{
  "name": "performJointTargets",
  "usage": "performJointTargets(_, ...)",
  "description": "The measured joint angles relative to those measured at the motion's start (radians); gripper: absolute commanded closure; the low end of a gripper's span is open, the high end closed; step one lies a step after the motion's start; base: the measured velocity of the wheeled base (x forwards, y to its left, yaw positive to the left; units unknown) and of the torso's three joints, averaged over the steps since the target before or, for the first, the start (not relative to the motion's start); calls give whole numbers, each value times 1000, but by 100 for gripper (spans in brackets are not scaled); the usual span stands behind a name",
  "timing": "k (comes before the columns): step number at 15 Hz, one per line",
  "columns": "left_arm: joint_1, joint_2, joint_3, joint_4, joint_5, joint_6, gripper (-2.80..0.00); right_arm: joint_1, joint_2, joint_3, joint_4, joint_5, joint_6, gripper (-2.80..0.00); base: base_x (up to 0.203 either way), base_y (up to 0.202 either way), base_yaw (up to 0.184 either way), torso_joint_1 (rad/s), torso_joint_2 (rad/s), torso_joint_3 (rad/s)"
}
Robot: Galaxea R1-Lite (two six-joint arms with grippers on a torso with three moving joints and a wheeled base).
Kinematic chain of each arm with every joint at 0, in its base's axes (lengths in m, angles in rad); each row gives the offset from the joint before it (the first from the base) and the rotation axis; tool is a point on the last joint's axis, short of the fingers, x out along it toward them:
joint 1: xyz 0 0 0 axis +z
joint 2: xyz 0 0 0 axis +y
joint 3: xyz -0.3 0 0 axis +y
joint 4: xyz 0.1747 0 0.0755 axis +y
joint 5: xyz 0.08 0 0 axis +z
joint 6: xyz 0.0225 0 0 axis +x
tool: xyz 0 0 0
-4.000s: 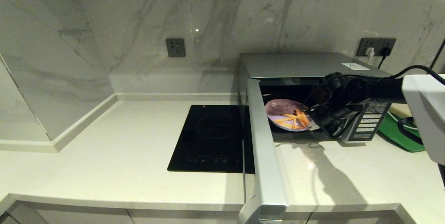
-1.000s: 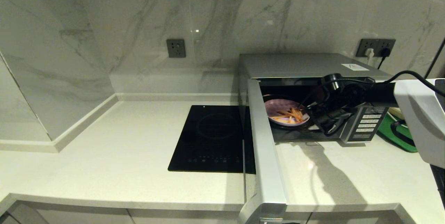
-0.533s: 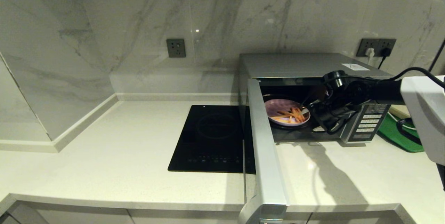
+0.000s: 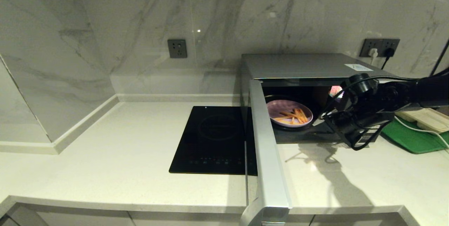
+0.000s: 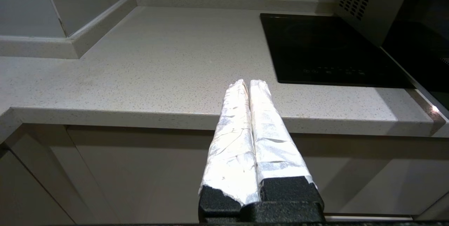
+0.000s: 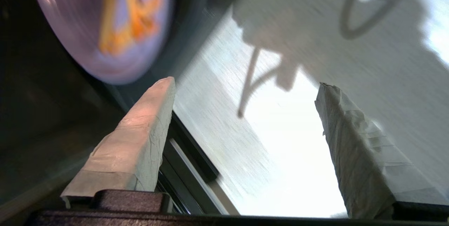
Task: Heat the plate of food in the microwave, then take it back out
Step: Close the microwave oven
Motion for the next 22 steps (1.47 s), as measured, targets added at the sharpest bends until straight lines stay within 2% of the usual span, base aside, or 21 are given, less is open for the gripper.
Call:
performJointTargets(3,0,0,0,0,0,0,0,1,-196,242,-91,53,-41,-280,0,0,0,0,0,0)
performJointTargets(6,0,0,0,0,0,0,0,1,-396,398,-108,95,-85,-280,0,0,0,0,0,0)
performJointTargets(9,0,0,0,0,0,0,0,3,-570,455,-8,145,-171,-280,0,0,0,0,0,0)
performJointTargets(12,0,0,0,0,0,0,0,12,-684,384,169,157,-248,-280,0,0,0,0,0,0)
performJointTargets(13,0,0,0,0,0,0,0,15,-710,338,232,157,-267,0,0,0,0,0,0,0)
performJointTargets(16,0,0,0,0,0,0,0,28,-780,244,384,158,-315,0,0,0,0,0,0,0)
performJointTargets(22,0,0,0,0,0,0,0,34,-891,252,450,157,-353,0,0,0,0,0,0,0)
